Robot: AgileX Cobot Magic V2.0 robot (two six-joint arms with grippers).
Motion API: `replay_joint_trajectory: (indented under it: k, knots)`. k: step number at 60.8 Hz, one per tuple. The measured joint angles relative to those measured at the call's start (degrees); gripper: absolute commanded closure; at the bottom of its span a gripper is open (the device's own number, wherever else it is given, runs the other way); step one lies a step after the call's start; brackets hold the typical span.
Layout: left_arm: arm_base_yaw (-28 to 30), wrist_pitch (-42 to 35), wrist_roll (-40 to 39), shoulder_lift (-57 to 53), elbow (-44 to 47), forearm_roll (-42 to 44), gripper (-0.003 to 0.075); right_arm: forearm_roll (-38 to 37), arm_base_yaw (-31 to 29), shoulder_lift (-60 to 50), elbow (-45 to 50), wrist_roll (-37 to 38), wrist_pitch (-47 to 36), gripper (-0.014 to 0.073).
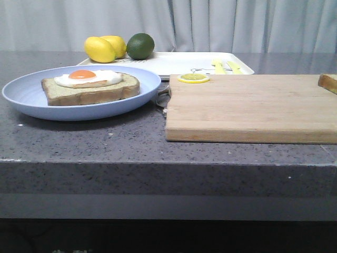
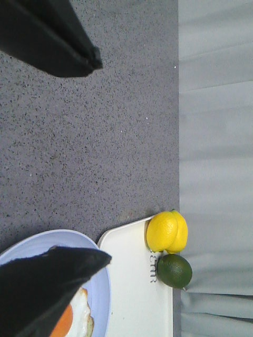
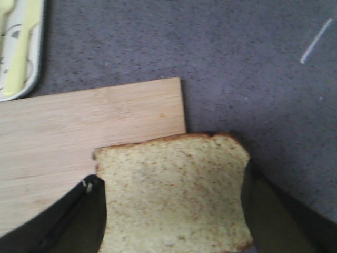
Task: Place bread and move sandwich to tray
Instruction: 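Lower the right gripper onto the bread slice on the cutting board and grasp it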
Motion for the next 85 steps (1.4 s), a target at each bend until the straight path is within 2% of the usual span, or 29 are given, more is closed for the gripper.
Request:
replay_joint_trajectory:
  k: [18,29,50,85]
  knots:
    - [0.0,0.0,0.0,0.0,0.0,0.0,0.0082,0.7,-9.8,8.1,-5.7,-0.1,6.2,0.0046]
    - [0.0,0.0,0.0,0.0,0.0,0.0,0.0082,3.0,-12.8,13.8,-9.5,-2.6,11.8,0.0046]
    - [0.0,0.0,0.0,0.0,0.0,0.0,0.0082,11.0,-13.3,22.8,-15.5,-15.4,18.3,0.0046]
    - [0.0,0.0,0.0,0.0,0.0,0.0,0.0082,18.4,-15.8,28.5,-17.2,-20.2,22.9,0.0046]
